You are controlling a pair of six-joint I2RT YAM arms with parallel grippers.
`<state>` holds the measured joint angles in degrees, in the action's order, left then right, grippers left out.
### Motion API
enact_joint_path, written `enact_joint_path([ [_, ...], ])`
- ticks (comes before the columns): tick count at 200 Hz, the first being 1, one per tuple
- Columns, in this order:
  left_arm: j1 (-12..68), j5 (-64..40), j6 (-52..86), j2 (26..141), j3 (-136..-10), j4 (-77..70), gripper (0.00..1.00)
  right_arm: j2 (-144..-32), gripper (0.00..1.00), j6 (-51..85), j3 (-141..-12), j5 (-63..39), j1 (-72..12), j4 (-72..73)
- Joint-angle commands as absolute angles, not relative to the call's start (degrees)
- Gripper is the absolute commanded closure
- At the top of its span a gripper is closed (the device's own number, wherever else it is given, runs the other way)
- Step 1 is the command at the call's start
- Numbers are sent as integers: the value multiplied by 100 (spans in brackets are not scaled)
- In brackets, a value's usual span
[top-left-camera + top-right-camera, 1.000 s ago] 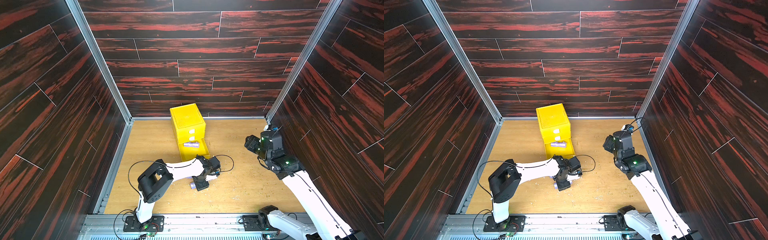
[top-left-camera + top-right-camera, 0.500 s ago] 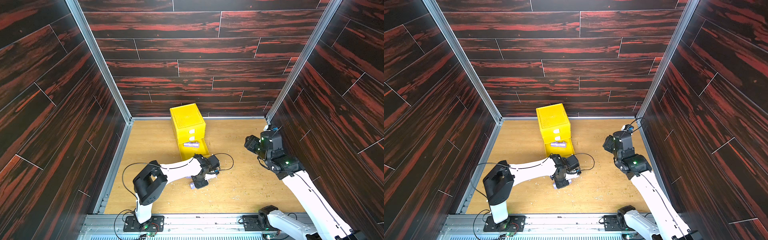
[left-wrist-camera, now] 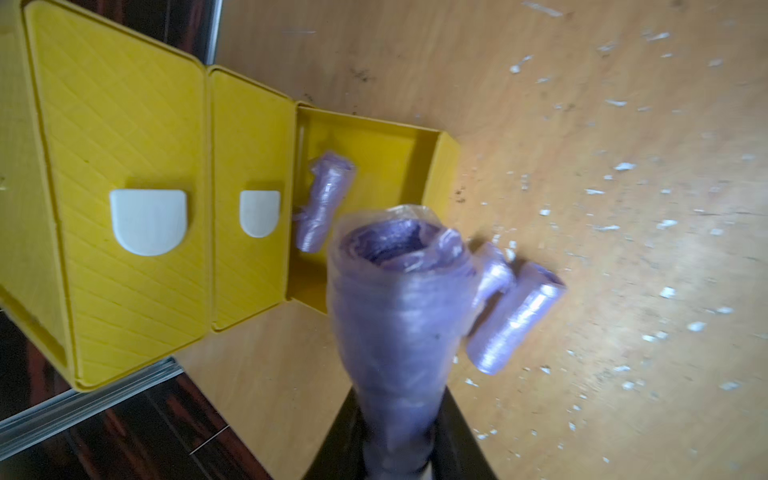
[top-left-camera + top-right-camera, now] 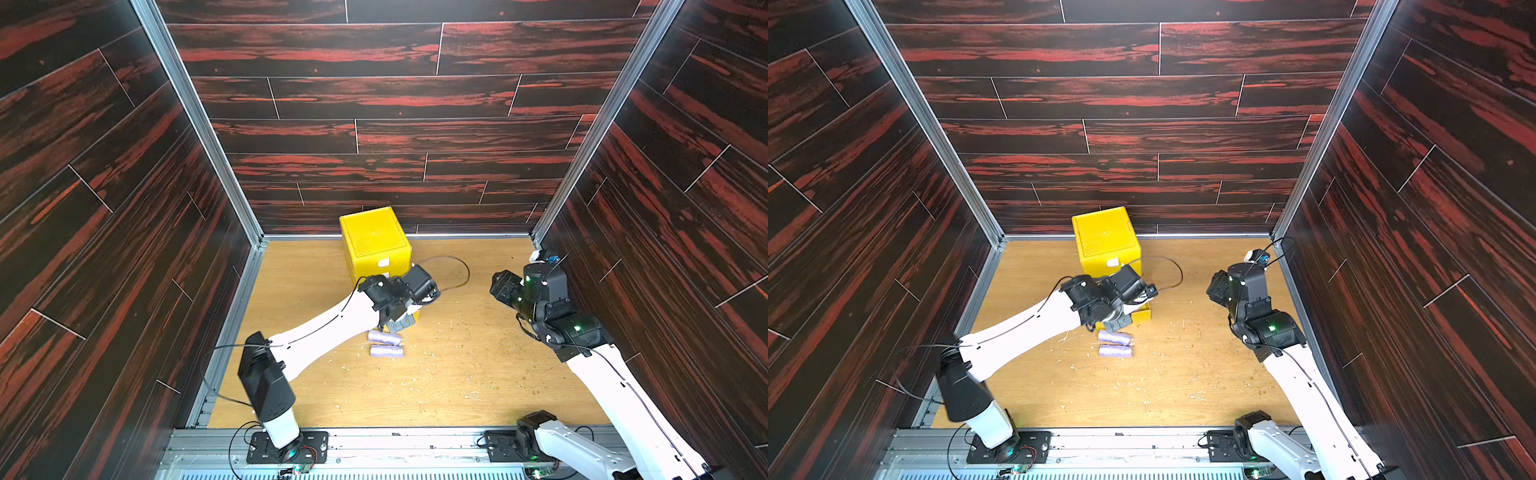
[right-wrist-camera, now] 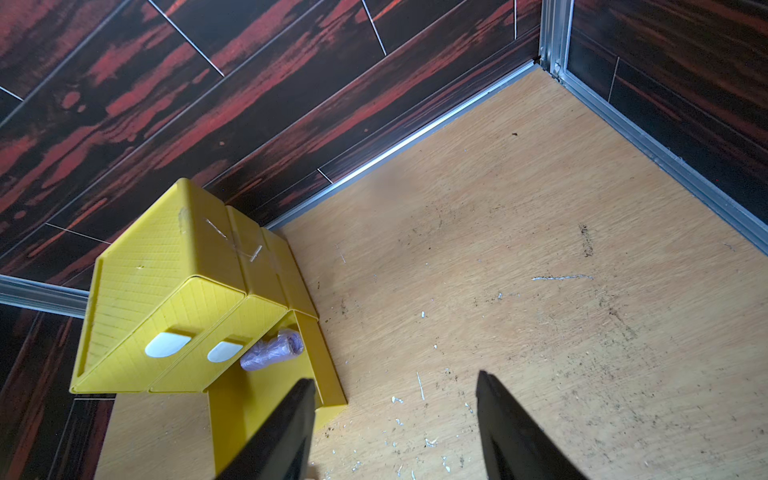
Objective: Sort the rolls of trash bags by color and place them into the drawer
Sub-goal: Pick up the roll of trash bags from the center of the board, then place the roll of trash bags in the drawer.
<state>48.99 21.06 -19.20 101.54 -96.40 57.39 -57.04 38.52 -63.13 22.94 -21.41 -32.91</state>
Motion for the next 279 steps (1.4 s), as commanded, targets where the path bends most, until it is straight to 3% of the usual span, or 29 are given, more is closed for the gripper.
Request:
enact_joint_path([
  [1, 4522, 2360, -2399, 10795, -9778, 5632, 73, -5644, 35, 3862, -6214, 2226, -2111, -3235],
  [83, 4217, 2886, -2999, 12273, -10556, 5017, 73, -5669, 35, 3816, -5986, 2068, -2101, -3181],
  [195, 3851, 2723, -3154, 12873, -10578, 4746, 61, -5616, 35, 3738, -5994, 2039, -2075, -3254],
  [279, 3731, 2789, -3286, 12974, -10662, 4685, 58, -5651, 35, 3768, -5973, 2026, -2072, -3226],
])
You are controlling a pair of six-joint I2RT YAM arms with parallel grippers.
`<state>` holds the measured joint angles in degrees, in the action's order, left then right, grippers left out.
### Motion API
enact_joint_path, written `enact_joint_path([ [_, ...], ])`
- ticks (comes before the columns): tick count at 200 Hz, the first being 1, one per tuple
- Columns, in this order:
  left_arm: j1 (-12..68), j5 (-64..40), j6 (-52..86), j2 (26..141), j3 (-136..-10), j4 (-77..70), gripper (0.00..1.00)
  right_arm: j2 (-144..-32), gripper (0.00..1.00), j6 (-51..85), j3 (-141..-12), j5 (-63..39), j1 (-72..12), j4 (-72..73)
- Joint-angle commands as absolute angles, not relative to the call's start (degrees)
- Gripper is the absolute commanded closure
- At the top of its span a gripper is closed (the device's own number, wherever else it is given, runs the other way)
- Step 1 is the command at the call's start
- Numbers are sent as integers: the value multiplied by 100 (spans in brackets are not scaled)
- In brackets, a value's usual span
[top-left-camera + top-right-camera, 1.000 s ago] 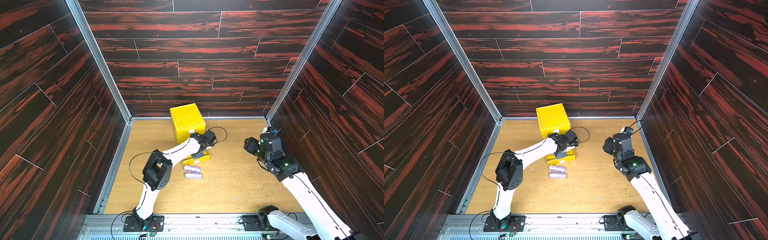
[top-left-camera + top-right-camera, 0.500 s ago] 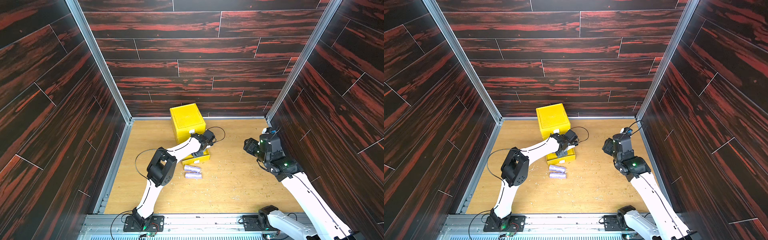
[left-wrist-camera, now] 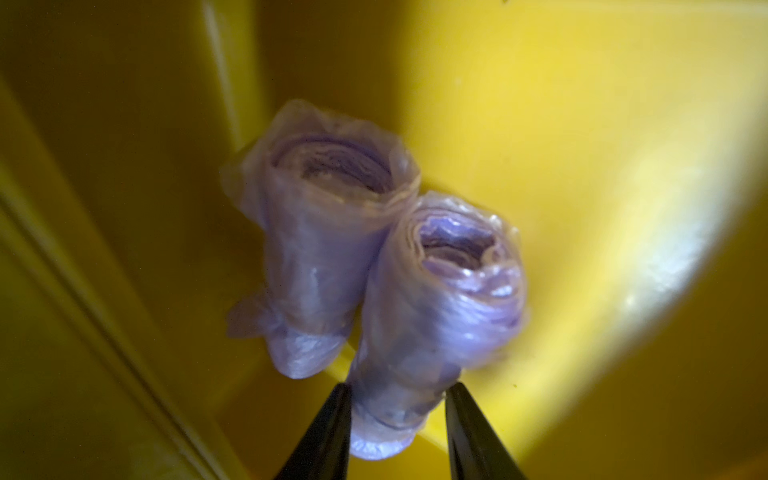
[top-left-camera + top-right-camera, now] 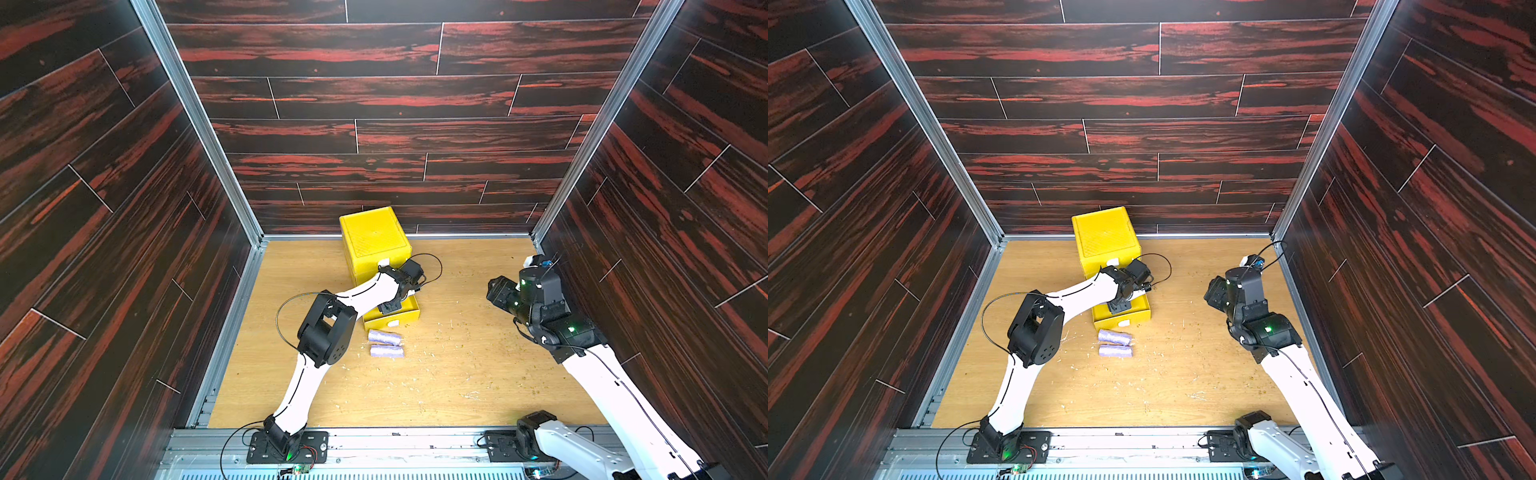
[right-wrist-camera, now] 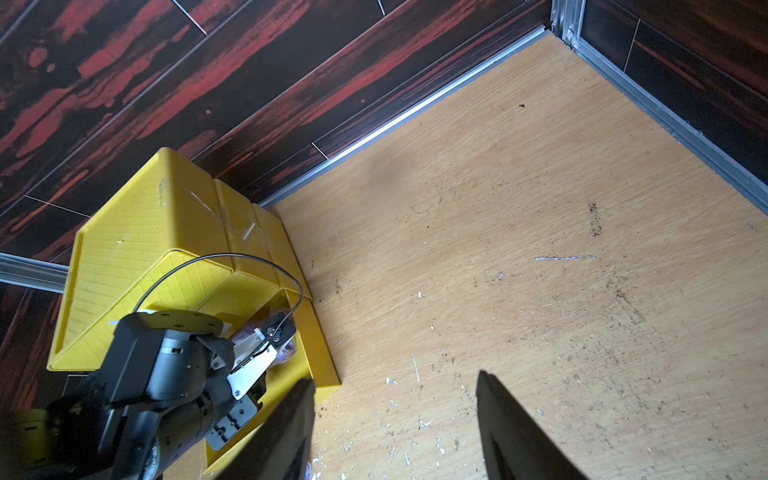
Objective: Sort the rolls of trash bags by color and place them into the drawer
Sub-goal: Place the roll of trash bags in the drawer.
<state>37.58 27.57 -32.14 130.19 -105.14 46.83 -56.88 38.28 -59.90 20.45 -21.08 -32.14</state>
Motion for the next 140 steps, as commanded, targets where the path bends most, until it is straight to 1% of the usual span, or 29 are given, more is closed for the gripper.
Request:
enact_joint_path([
  [1, 3733, 2788, -3287, 12969, -10662, 4685, 58, -5651, 35, 3765, -5966, 2028, -2069, -3221],
  [61, 3688, 3093, -3332, 12984, -10669, 4352, 58, -5667, 35, 3786, -5938, 1971, -2066, -3182],
  [101, 3653, 3168, -3093, 13042, -10730, 4255, 59, -5669, 35, 3790, -5950, 1981, -2067, -3190],
  [140, 3612, 3335, -2912, 13107, -10848, 4278, 58, -5678, 35, 3803, -5950, 1954, -2072, -3188],
])
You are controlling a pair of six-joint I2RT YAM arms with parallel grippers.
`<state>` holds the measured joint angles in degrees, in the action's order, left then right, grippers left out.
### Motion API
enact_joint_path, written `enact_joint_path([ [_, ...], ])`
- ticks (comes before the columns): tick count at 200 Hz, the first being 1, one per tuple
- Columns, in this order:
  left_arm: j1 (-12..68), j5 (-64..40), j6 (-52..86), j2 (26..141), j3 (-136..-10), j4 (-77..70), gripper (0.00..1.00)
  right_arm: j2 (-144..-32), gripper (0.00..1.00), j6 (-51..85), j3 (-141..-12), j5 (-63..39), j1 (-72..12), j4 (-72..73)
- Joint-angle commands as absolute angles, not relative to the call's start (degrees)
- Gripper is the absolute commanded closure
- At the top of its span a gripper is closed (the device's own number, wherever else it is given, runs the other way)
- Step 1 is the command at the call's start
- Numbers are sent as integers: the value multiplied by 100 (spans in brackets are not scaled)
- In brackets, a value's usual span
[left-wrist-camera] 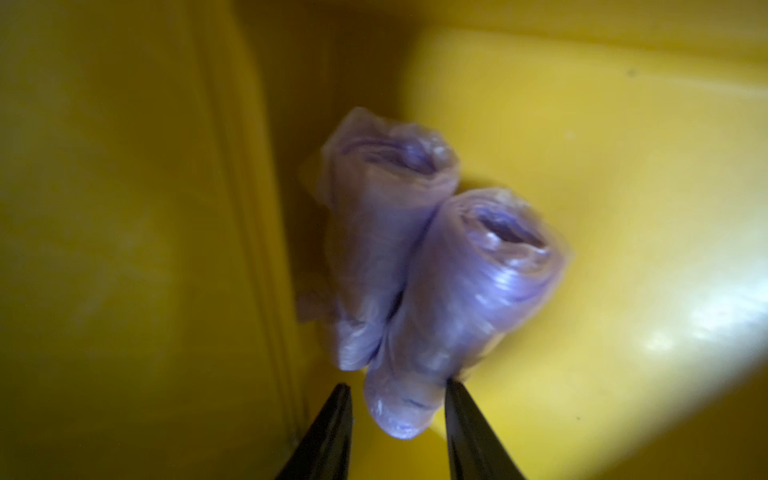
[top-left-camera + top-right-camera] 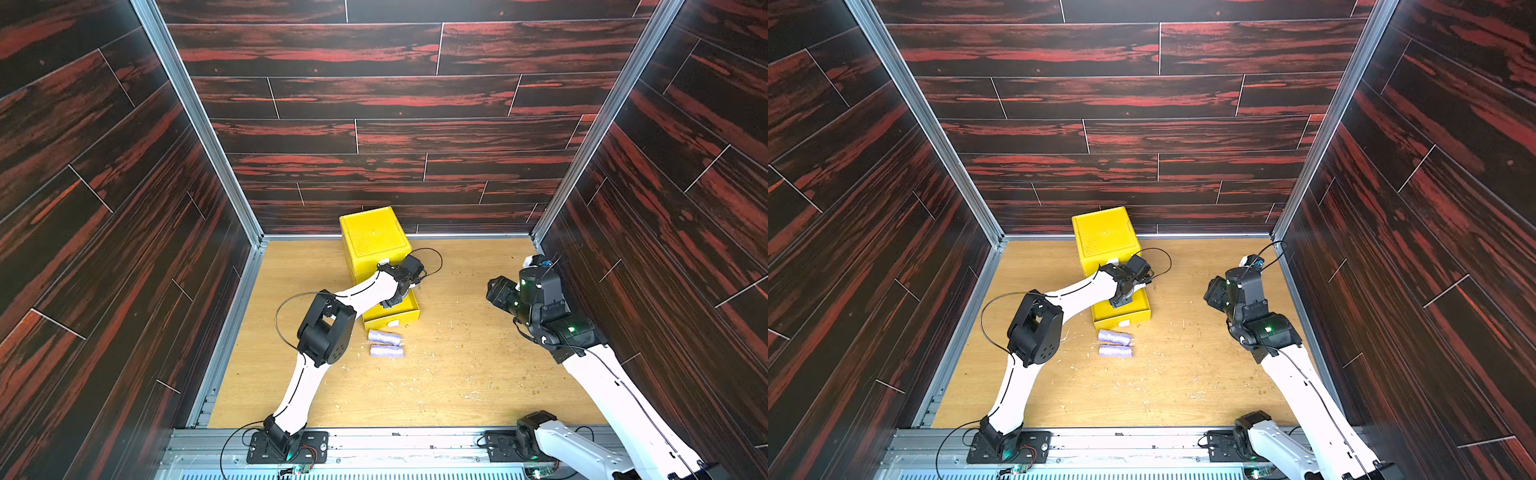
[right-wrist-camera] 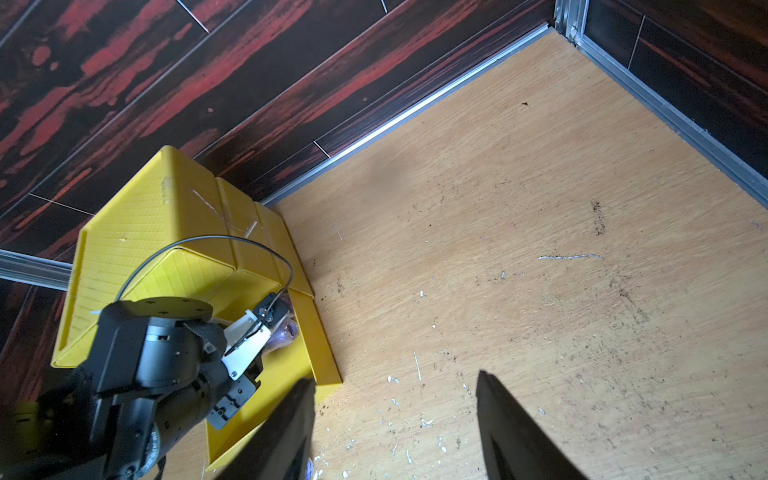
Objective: Sort the rolls of trash bags by color and place them into the drawer
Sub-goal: Place the roll of trash bags in the drawer.
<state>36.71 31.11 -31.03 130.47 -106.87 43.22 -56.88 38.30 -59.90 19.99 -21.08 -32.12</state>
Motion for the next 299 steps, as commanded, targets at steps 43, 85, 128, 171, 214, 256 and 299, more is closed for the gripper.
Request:
enact_joint_path([
  [43, 3603, 3217, -2832, 12930, -10786, 4277, 53, -5674, 35, 3802, -5961, 1961, -2073, -3199],
  [85, 3653, 3131, -2786, 12521, -10469, 4264, 46, -5695, 35, 3823, -5971, 1914, -2066, -3171],
  [128, 3777, 3028, -2703, 11919, -10187, 4156, 39, -5748, 35, 3846, -6028, 1811, -2069, -3173],
  [171, 4018, 2885, -2566, 11246, -10204, 4309, 33, -5805, 35, 3845, -6158, 1782, -2067, -3233],
  [214, 4260, 2807, -2345, 10399, -10054, 4425, 32, -5881, 35, 3911, -6356, 1654, -2072, -3390],
  [256, 4392, 2693, -1975, 9144, -9497, 4139, 32, -5997, 35, 4068, -6568, 1336, -2068, -3485],
  [299, 4419, 2913, -1526, 7449, -8432, 3491, 26, -6287, 37, 4330, -6759, 878, -2068, -3726],
])
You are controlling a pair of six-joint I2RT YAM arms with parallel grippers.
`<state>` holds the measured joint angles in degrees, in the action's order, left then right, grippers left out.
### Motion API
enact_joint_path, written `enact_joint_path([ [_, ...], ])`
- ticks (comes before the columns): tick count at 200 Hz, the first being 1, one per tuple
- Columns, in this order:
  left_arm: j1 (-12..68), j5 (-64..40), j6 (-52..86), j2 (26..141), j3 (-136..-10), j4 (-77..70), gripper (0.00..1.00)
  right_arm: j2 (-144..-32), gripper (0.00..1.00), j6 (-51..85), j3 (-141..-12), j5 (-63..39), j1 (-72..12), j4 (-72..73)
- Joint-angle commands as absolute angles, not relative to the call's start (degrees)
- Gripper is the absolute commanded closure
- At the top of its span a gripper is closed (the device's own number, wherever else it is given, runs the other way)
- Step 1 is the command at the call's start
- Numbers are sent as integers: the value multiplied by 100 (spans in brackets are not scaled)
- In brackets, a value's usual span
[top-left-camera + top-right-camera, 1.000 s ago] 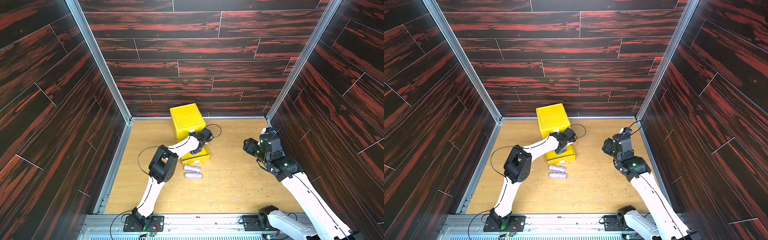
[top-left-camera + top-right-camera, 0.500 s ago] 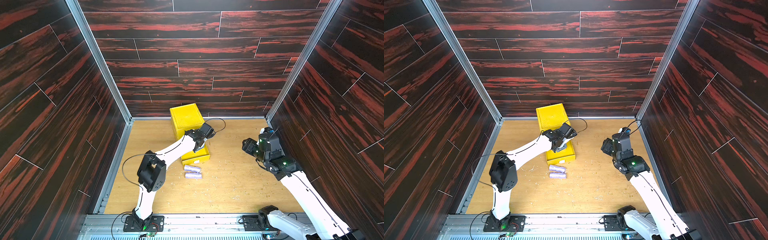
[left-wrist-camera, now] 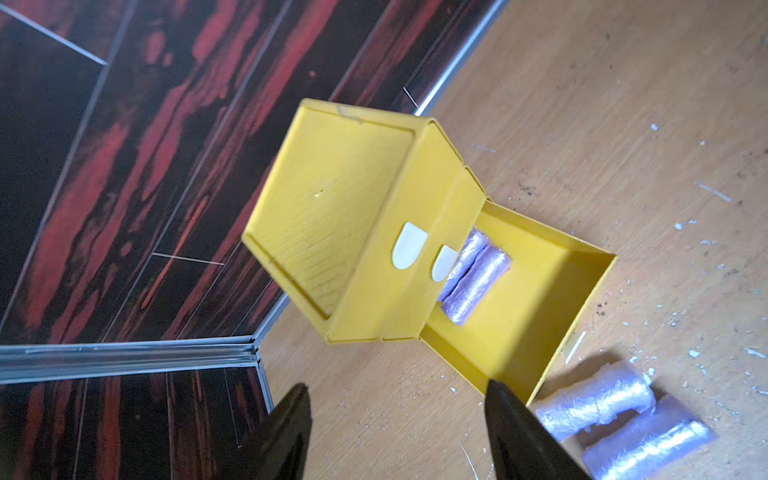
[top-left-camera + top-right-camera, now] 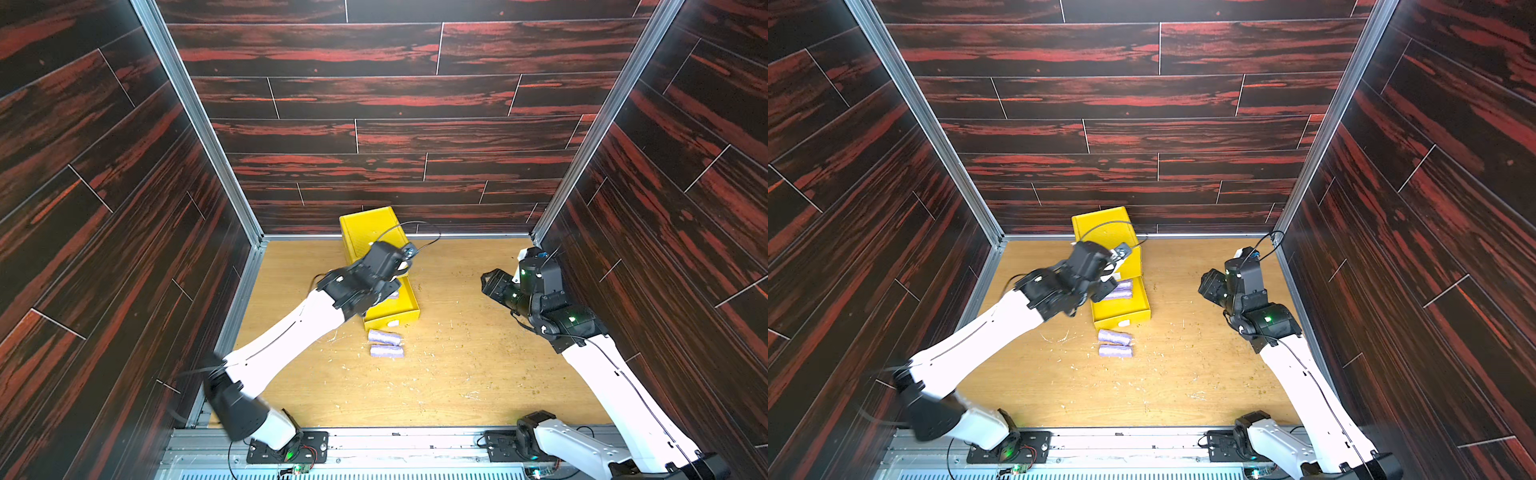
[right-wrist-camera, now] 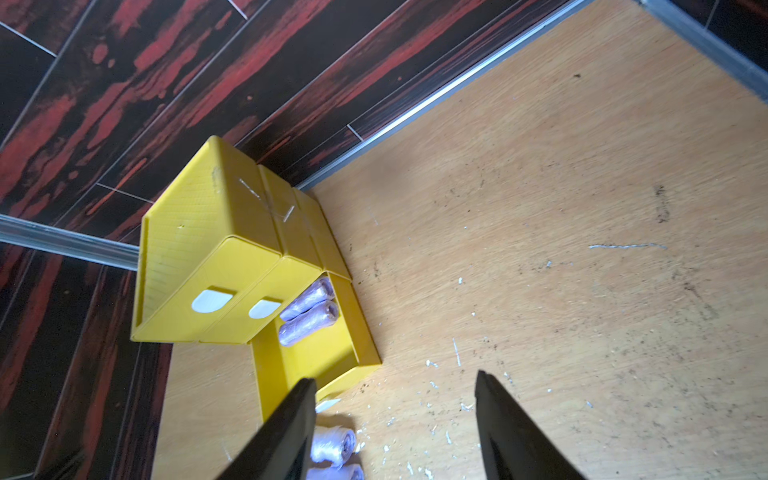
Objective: Sort the rolls of trash bags by color and place them into the drawer
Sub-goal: Place the roll of trash bags in the drawer, then pick up the roll of trash bags from the center of the board.
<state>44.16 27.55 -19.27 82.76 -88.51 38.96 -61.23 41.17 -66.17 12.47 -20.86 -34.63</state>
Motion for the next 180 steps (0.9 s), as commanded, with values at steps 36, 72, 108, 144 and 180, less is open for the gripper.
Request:
enact_joint_path([
  [36, 4351, 3649, -1355, 6387, -7467, 3178, 10, -6390, 39, 4508, -6555, 384, -2072, -3559],
  [72, 3806, 3708, -1001, 5769, -6699, 3200, 8, -6279, 39, 4813, -6160, -74, -2100, -3097],
  [108, 3454, 3957, -914, 5489, -5984, 2982, 6, -6168, 40, 5646, -5628, 210, -2754, -2791],
  [144, 3395, 4300, -806, 5452, -5730, 2886, 5, -6696, 43, 7391, -5908, 1004, -4209, -3311],
  [180, 3366, 4623, -747, 5370, -5543, 2812, 2, -7918, 43, 9257, -6585, 847, -5206, -4073],
])
